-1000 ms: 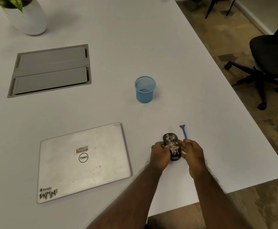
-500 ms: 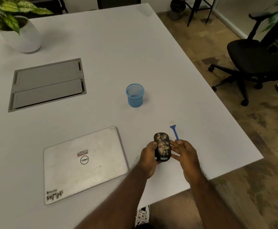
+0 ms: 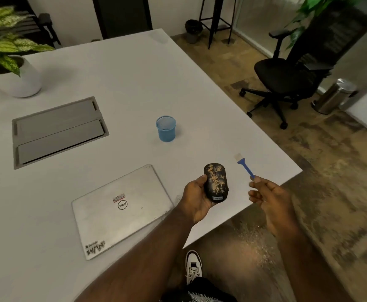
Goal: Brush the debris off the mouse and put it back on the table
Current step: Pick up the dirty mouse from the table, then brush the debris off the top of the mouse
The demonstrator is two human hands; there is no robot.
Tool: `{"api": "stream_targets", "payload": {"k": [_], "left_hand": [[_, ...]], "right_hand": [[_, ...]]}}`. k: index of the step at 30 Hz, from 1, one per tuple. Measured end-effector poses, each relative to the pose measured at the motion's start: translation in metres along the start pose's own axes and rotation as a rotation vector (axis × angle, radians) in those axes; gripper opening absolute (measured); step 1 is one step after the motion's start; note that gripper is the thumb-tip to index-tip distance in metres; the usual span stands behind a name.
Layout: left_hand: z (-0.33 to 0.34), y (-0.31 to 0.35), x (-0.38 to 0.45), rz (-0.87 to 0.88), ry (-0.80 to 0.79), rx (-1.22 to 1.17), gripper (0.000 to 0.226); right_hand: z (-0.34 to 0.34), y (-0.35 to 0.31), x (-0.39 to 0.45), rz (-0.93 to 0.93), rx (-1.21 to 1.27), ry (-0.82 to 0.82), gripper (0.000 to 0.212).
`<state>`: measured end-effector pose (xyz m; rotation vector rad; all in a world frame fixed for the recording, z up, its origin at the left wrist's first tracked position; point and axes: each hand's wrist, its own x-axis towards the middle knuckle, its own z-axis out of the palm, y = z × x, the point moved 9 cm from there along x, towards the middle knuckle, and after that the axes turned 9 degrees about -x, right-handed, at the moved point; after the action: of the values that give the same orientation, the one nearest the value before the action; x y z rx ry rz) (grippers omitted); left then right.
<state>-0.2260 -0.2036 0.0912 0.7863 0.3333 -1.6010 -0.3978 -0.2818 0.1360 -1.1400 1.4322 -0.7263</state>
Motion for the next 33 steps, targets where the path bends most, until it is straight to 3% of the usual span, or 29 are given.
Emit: {"api": "stream_targets", "payload": {"k": [7, 10, 15, 19, 33], "left_hand": [[0.002, -0.018, -0.045, -0.095, -0.052, 0.081, 0.047], [0.001, -0.034, -0.058, -0.133, -0.058, 0.127, 0.048], [0.005, -0.067, -0.073, -0.171, -0.062, 0.186, 0.047], [0.010, -0.087, -0.078, -0.160, -0.055, 0.213, 0.044], [0.065, -0.209, -0.063, -0.186, -0.089, 0.278, 0.035]], "right_hand": [[-0.052, 0.024, -0.091, 0.039, 0.247, 0.215, 0.009], [-0.061, 0.026, -0.125, 0.015, 0.369, 0.237, 0.009], [-0.077, 0.025, -0.166, -0.026, 0.471, 0.246, 0.030], [-0.104, 0.030, -0.180, -0.035, 0.513, 0.285, 0.015], [-0.214, 0.053, -0.186, -0.102, 0.234, 0.342, 0.016]]}}
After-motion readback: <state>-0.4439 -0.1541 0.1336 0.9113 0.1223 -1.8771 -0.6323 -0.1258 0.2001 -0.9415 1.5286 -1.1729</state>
